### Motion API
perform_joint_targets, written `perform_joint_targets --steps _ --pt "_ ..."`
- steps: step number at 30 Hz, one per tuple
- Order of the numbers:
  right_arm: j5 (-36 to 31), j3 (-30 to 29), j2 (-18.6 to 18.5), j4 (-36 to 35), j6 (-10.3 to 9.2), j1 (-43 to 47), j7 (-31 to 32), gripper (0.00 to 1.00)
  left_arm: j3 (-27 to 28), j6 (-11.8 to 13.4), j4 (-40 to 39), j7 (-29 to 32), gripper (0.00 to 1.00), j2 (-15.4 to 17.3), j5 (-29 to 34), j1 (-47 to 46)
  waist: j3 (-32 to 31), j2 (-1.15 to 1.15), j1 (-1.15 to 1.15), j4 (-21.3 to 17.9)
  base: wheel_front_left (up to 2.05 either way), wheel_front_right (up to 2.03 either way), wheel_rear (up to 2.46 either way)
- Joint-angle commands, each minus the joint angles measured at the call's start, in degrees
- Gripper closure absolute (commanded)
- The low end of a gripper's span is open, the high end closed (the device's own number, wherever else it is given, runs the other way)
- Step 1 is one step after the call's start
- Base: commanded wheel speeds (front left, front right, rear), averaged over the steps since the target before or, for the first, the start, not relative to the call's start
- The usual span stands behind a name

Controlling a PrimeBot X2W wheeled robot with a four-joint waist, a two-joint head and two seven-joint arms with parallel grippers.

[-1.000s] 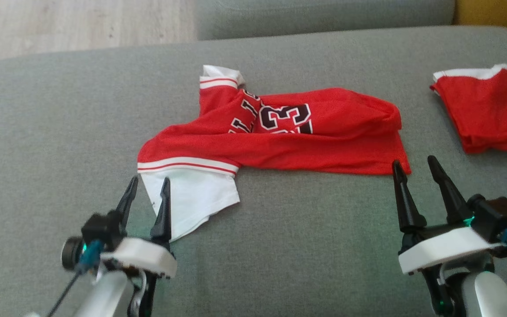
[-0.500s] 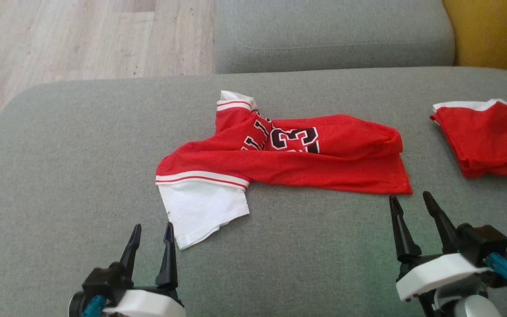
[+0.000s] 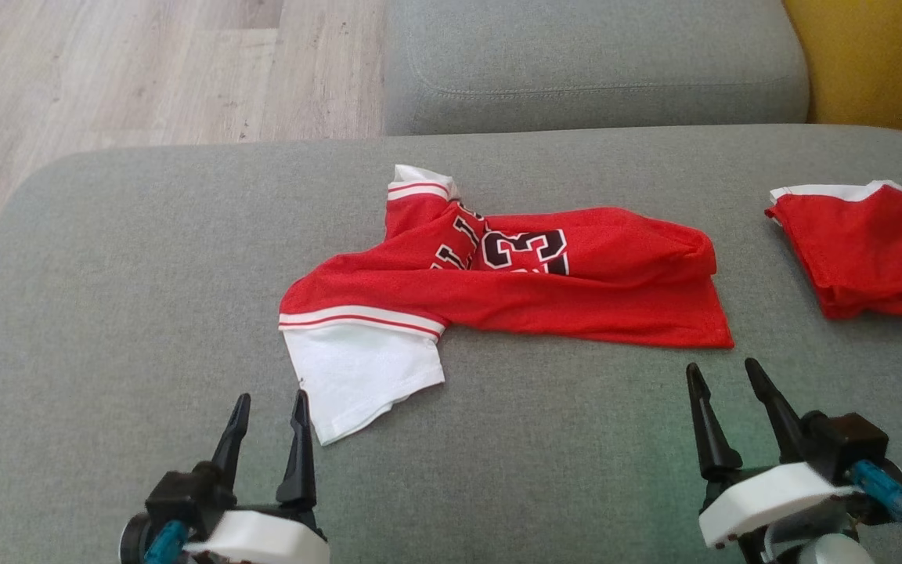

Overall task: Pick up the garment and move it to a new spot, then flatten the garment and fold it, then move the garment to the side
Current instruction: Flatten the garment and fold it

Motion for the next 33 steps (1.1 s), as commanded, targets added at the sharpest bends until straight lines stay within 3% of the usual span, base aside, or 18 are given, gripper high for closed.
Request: perform_joint_targets --steps 1,15,24,33 --pt "-0.40 1.46 -0.22 -1.67 0.21 -3.54 -0.75 0.00 1.53 0.34 -2.06 -0.05 0.00 0.78 -0.15 -1.27 0.10 0.00 0.00 -0.01 0.00 0.00 0.00" --pt "-0.52 2.22 -0.21 -0.91 0.21 -5.37 -1.03 0.00 -0.89 0.54 6.61 10.49 0.00 -2.15 -3.64 -5.51 3.55 0.00 0.00 -1.43 0.00 0.00 0.00" --pt "-1.51 1.87 -0.21 -0.70 0.21 -7.52 -1.32 0.00 -0.70 1.33 14.21 12.26 0.00 -4.23 -4.51 -11.31 7.57 0.00 0.00 -3.68 0.00 0.00 0.00" --pt "-3.00 0.52 -0.21 -0.11 0.21 -9.25 -1.34 0.00 -1.17 3.89 18.98 13.56 0.00 -5.24 -4.30 -12.75 9.17 0.00 0.00 -3.91 0.00 0.00 0.00"
